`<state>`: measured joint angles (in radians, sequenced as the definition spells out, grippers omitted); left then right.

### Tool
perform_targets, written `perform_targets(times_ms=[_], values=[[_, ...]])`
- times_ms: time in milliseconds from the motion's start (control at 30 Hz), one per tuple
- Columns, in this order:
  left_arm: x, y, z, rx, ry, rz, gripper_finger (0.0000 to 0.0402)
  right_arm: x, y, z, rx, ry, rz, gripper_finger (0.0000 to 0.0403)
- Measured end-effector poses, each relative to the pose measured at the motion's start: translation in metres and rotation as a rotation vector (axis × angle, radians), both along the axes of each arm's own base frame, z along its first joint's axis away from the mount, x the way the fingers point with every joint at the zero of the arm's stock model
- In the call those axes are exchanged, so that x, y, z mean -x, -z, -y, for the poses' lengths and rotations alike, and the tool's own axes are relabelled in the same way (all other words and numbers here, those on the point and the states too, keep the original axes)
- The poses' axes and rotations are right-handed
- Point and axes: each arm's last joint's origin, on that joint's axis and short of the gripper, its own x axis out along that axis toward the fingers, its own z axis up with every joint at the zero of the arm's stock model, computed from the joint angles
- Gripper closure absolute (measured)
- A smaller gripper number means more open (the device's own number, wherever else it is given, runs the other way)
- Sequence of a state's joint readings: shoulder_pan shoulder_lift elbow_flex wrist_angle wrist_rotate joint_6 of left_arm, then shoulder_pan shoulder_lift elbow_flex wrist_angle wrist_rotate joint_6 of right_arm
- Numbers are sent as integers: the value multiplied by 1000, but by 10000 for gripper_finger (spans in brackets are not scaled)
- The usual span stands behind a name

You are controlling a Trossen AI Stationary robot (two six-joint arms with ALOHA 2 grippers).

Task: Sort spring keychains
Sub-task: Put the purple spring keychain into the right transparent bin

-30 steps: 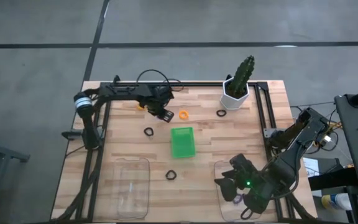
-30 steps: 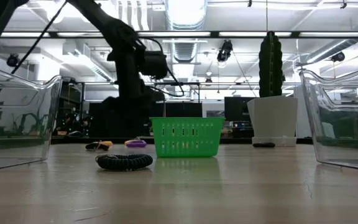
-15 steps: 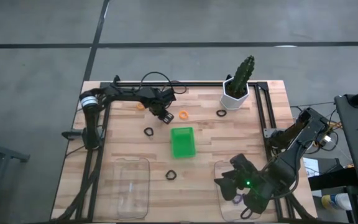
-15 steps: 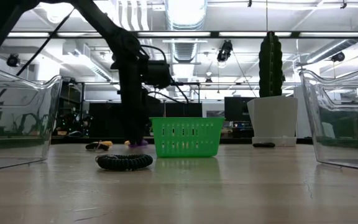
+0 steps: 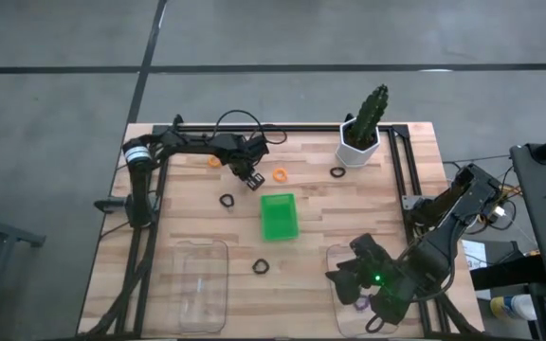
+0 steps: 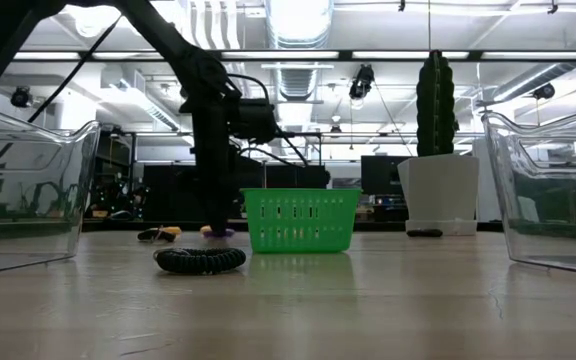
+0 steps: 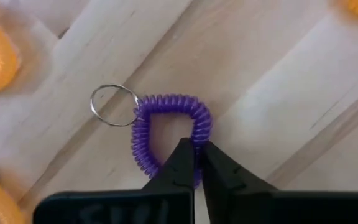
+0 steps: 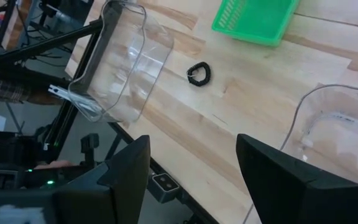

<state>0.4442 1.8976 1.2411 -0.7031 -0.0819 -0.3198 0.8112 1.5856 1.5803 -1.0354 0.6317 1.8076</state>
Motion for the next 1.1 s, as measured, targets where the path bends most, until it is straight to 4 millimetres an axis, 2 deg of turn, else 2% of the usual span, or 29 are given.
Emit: perform_targets(times_ms=[100,233,367,567,733,900,1000,1100], values=[[6,-16,4,14,-12,8,397,0,0,0,-2,0,2,170],[10,-69,14,-45,-12,153,399,0,0,0,-2,-2,2,174],[21,-107,33,-48,-34,278,400,0,0,0,2,-4,1,177],[31,-158,78,138,-2,571,401,-2,-1,2,77,-17,22,175],[33,-203,115,357,103,897,401,-7,-5,12,268,7,91,175],[38,-245,141,511,188,1204,401,-14,-13,26,409,78,165,175],[41,-263,154,596,214,1337,401,-19,-22,34,460,107,216,175],[40,-271,166,652,231,1401,401,-26,-36,40,502,99,278,175]])
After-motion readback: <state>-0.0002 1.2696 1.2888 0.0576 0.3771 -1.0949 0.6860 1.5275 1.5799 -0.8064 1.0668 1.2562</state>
